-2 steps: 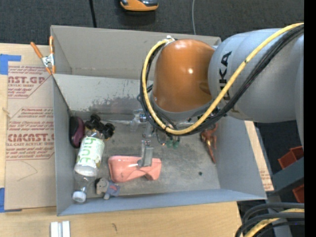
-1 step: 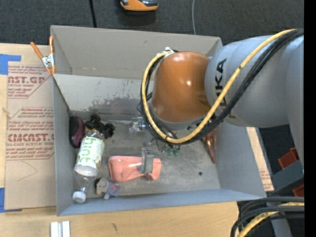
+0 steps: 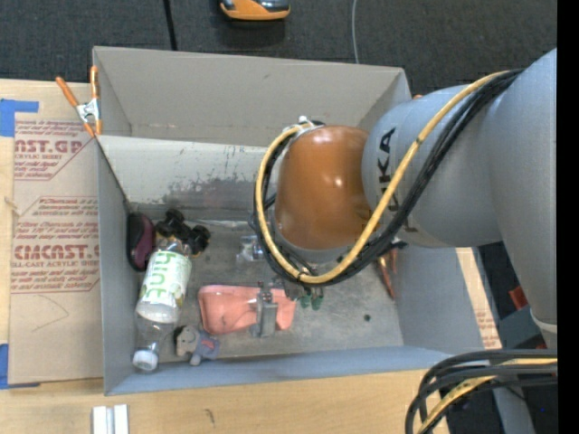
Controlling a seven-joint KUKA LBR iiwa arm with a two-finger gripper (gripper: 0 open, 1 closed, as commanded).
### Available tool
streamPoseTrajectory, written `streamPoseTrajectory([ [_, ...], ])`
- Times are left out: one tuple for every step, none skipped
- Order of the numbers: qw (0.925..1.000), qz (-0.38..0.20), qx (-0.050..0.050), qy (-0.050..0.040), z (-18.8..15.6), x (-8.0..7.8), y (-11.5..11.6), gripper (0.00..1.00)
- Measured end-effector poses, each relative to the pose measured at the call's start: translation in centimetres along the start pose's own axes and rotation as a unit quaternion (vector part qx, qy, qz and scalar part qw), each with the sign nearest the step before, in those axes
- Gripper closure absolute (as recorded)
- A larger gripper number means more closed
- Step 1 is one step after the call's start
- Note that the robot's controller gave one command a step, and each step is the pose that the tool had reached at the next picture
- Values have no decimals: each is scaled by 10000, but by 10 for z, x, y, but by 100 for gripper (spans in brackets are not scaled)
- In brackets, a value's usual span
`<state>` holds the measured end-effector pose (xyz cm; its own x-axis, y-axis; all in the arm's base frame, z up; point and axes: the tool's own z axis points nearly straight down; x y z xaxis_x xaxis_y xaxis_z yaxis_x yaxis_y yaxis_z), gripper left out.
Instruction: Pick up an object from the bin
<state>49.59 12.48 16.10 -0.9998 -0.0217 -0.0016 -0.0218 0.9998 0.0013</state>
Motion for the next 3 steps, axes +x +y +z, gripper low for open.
streamPoseTrajectory([
  [9918,1276,-4,-17,27,-26,1,100],
  [9918,1277,-5,-16,27,-26,1,100],
  [9933,1153,16,43,-16,-15,0,100],
])
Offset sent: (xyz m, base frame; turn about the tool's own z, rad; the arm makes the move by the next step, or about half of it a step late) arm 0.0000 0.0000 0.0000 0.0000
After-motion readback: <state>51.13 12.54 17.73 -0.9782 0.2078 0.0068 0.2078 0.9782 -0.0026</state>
